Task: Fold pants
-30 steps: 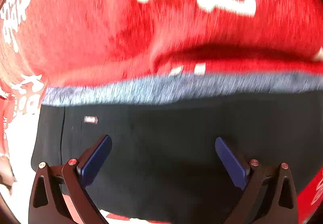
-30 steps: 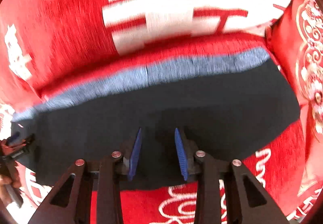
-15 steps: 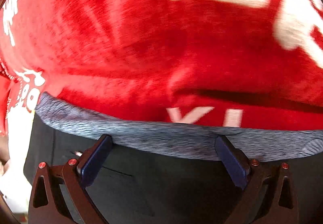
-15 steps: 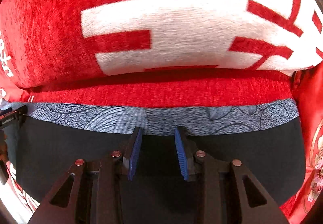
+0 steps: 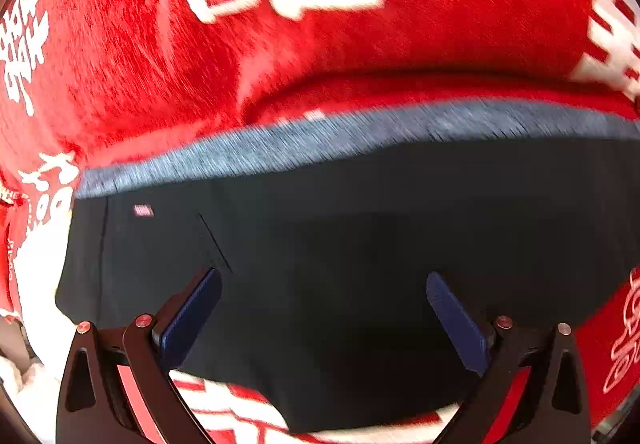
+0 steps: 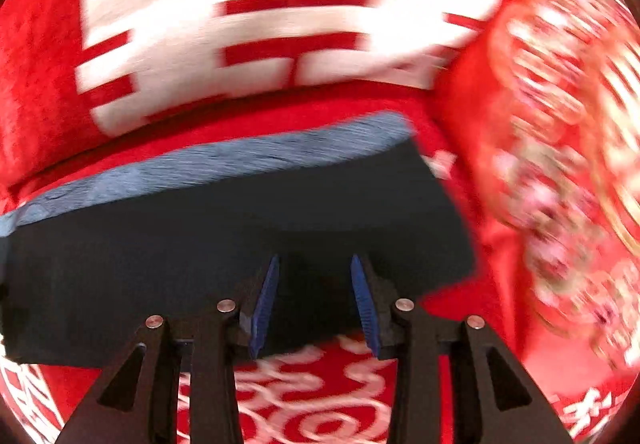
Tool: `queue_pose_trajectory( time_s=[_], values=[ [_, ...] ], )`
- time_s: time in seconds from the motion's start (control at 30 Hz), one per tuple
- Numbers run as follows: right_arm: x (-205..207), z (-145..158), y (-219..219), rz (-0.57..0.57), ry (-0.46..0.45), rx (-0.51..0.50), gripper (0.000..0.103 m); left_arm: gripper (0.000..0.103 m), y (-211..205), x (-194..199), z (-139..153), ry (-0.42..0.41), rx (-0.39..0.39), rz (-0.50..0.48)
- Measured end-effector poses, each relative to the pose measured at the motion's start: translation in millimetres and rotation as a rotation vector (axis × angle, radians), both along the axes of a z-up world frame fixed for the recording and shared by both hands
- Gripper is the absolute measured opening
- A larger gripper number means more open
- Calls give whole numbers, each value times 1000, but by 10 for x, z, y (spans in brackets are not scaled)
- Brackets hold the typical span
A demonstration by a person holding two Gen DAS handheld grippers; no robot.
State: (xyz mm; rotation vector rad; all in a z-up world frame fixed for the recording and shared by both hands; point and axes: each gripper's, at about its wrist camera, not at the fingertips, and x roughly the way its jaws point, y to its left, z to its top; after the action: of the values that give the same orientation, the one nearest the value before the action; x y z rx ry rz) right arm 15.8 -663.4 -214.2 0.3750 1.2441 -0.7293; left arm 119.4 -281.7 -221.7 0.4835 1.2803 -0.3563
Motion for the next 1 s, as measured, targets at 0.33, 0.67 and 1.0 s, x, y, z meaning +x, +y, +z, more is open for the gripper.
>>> queue_pose_trajectory(
  time_s=[0.33,0.67,1.0],
  values=[
    [-540,-224,-665,-359,-201,304,44,103,-26,-213,-106,27,22,43],
    [-213,-270,-730,-195,-93,164,18,103,-196,-406,-1,-15,36,39],
    [-367,232,-366,-137,-97,124,57,103,64,-360,243,-34,24,125]
  ],
)
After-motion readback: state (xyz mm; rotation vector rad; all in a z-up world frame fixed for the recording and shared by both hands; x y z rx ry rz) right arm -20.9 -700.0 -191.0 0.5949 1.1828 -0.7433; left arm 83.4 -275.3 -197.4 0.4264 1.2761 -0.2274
